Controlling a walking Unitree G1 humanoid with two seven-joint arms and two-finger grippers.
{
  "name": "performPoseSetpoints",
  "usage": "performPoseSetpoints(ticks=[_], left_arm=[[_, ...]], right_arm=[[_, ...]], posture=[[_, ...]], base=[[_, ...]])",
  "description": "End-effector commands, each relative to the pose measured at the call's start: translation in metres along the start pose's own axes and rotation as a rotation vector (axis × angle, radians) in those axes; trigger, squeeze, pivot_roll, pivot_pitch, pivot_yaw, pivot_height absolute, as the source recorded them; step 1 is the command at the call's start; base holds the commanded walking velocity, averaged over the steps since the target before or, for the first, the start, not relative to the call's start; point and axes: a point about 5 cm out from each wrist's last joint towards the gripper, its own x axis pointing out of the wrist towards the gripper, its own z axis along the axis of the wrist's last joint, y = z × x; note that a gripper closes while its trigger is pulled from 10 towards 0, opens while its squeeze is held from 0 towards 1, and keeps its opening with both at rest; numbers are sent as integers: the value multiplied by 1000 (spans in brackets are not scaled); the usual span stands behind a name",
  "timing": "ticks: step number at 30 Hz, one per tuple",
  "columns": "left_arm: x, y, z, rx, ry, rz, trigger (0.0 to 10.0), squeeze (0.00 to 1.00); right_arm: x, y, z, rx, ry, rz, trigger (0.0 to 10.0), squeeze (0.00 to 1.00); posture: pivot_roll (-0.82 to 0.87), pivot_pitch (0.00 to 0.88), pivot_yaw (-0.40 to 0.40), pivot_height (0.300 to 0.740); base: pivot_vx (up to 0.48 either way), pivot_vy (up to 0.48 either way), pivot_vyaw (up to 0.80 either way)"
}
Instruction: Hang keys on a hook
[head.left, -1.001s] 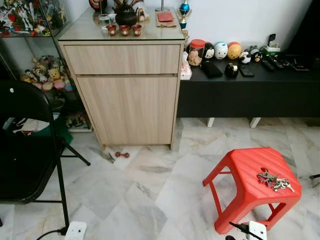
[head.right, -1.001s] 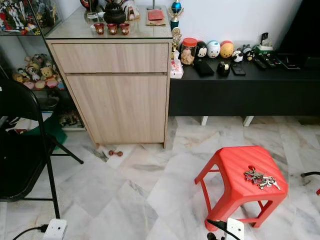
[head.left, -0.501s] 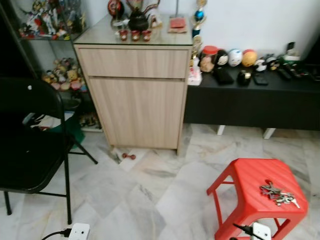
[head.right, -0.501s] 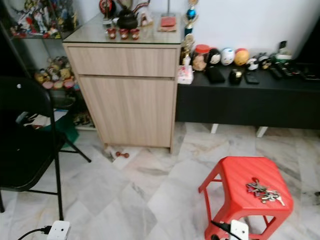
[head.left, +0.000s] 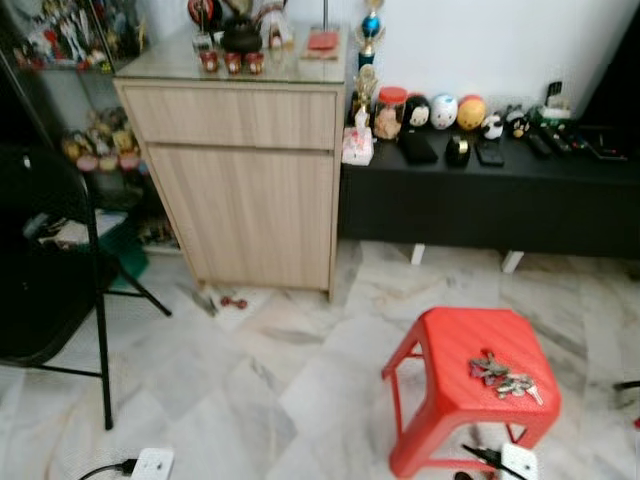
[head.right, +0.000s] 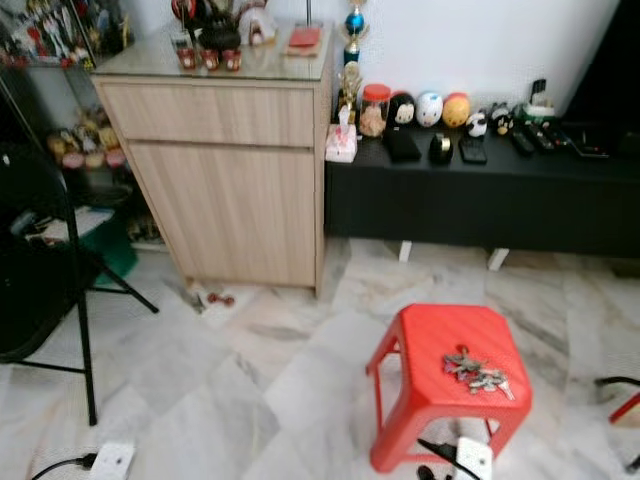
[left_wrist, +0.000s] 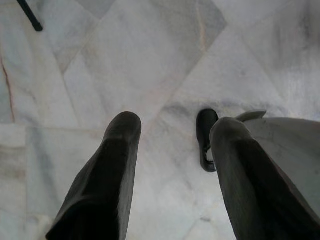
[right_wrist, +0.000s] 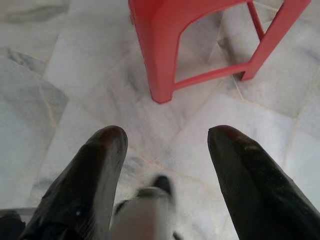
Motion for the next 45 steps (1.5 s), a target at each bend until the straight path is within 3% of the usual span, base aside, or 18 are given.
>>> performPoseSetpoints(ticks=[1, 6, 11, 18, 23, 25, 26, 27, 28, 29, 35, 37, 40, 42, 45], left_arm=[[1, -5, 1, -13, -4, -12, 10000, 0], [1, -6, -2, -38, -1, -6, 10000, 0], [-1, -7, -9, -188, -16, 37, 10000, 0], [-4, -9, -15, -253, -70, 62, 10000, 0], [-6, -9, -16, -270, -124, 86, 10000, 0], [-7, -6, -17, -182, -125, 148, 10000, 0], [-5, -5, 12, -249, -283, 111, 10000, 0], [-5, -4, 58, -151, -472, 95, 10000, 0], [-5, -4, 58, -151, -472, 95, 10000, 0], [-7, -8, 77, -86, -557, 91, 10000, 0], [-17, -15, 100, -122, -728, 54, 10000, 0], [-26, -19, 114, -89, -833, 32, 10000, 0], [-32, -22, 120, -76, -883, 23, 10000, 0], [-47, -31, 126, -46, -958, -29, 10000, 0], [-54, -34, 126, -41, -968, -64, 10000, 0]], right_arm=[[-2, -7, -1, -3, -8, -16, 10000, 0], [-2, -7, -2, 11, -19, -17, 10000, 0], [-4, -9, -6, 34, -32, -25, 10000, 0], [-8, -15, -11, 25, -79, -51, 10000, 0], [-11, -18, -12, 12, -120, -67, 10000, 0], [-13, -20, -12, 16, -149, -71, 10000, 0], [-14, -21, -12, 45, -172, -73, 10000, 0], [-3, 8, 32, 29, -335, -32, 10000, 0], [-3, 8, 32, 29, -335, -32, 10000, 0], [-1, 30, 65, 12, -465, -7, 10000, 0], [-6, 30, 73, 10, -538, -24, 10000, 0], [-7, 31, 72, 0, -554, -16, 10000, 0], [-8, 31, 72, -18, -570, -19, 10000, 0], [-14, 32, 74, -37, -623, -12, 10000, 0], [-19, 35, 71, -36, -641, 7, 10000, 0]], posture=[[146, 8, -18, 740], [140, 0, -18, 740], [137, 0, -26, 740], [148, 0, -42, 740], [160, 0, -54, 740], [166, 0, -55, 740], [164, 0, -53, 740], [166, 0, -59, 740], [166, 0, -59, 740], [169, 0, -59, 740], [169, 0, -63, 740], [172, 0, -64, 740], [171, 0, -62, 740], [165, 0, -58, 740], [167, 0, -55, 740]], base=[[0, -296, 0], [0, -240, 0], [0, 0, 0], [0, 0, 0], [0, 0, 0], [0, 0, 0], [0, 0, 0], [0, 0, 0], [0, 0, 0], [0, 0, 0], [0, 0, 0], [0, 0, 0], [0, 0, 0], [0, 0, 0], [0, 0, 0]])
